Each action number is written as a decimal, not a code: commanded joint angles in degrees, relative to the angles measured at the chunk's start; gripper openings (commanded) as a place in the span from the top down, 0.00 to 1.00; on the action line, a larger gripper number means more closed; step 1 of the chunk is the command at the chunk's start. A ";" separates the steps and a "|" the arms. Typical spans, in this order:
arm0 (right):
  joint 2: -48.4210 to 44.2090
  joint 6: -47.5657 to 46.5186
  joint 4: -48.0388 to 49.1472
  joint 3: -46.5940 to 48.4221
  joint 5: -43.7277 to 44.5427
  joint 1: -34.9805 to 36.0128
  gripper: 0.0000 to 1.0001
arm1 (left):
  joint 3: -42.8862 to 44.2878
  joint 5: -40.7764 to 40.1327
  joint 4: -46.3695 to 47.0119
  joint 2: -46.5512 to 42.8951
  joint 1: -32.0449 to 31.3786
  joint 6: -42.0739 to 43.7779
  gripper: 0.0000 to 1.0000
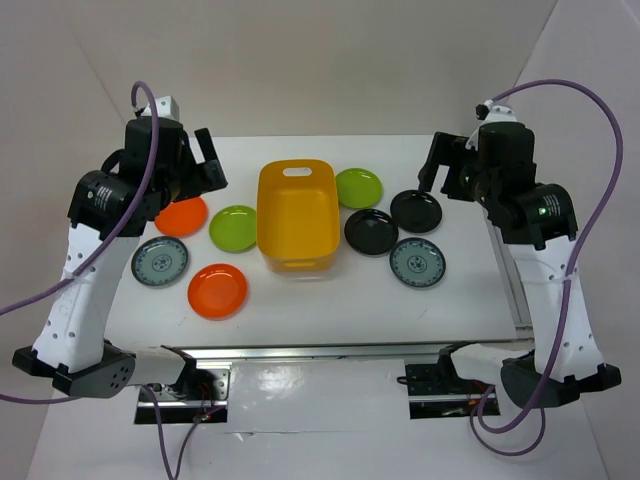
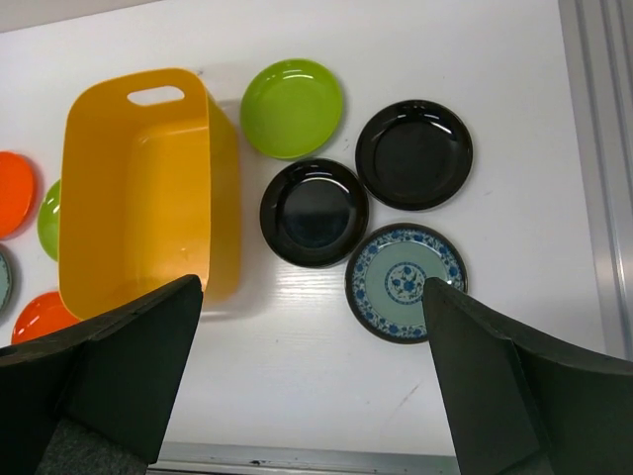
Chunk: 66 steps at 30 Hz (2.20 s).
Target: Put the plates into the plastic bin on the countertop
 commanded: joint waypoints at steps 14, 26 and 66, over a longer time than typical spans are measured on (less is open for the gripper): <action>0.41 1.04 16.18 -19.01 -6.14 -7.25 0.01 | -0.39 0.52 1.16 -0.87 -0.30 0.96 0.00; 11.66 6.41 54.59 -45.56 -26.56 -33.72 0.07 | -0.92 7.03 2.73 2.73 -0.83 2.54 0.00; 45.25 6.84 47.15 -26.24 -9.45 -27.23 1.00 | -2.15 3.17 3.27 4.32 -0.83 3.59 0.00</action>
